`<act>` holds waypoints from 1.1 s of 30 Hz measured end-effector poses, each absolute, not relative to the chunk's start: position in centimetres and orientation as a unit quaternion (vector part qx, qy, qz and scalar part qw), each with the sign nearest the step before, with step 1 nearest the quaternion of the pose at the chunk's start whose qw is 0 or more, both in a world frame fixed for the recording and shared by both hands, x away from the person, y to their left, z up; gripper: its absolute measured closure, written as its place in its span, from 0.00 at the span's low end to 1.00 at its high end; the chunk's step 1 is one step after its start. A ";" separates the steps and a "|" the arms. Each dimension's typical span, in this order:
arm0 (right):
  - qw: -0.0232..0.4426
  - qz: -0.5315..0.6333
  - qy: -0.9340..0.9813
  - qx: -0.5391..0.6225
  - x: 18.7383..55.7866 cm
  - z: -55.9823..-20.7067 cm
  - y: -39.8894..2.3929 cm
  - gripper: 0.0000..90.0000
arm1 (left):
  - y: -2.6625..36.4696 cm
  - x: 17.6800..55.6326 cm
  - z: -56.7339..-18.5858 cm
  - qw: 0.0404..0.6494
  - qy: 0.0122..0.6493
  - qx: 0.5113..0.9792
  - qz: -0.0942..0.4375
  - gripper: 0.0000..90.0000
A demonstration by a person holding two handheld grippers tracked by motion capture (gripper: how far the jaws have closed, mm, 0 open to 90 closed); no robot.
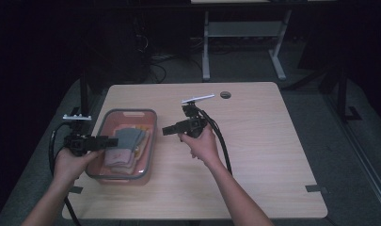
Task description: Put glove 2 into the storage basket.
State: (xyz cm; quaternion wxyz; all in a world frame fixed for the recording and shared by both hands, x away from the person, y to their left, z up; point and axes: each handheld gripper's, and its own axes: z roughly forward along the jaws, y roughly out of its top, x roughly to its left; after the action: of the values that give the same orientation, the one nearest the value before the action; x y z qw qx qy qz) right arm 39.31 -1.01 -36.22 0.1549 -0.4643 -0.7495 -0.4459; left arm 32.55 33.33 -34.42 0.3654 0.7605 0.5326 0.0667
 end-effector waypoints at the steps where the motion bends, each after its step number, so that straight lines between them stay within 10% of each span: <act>1: 0.152 -0.446 -0.750 -0.463 39.3 -36.3 -1.2 0.72 | 33.1 32.6 -34.4 0.367 0.530 0.761 0.065 0.49; 33: 0.122 -0.449 -0.727 -0.505 38.2 -36.7 -9.9 0.63 | 24.0 33.2 -33.6 0.386 0.449 0.805 0.045 0.43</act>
State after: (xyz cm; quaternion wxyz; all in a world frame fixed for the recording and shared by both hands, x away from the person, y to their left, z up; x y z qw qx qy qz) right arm 38.23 -9.87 -36.74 0.1221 -0.5049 -0.7269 -0.4492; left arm 33.22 24.01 -33.63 0.3862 0.8047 0.4486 0.0445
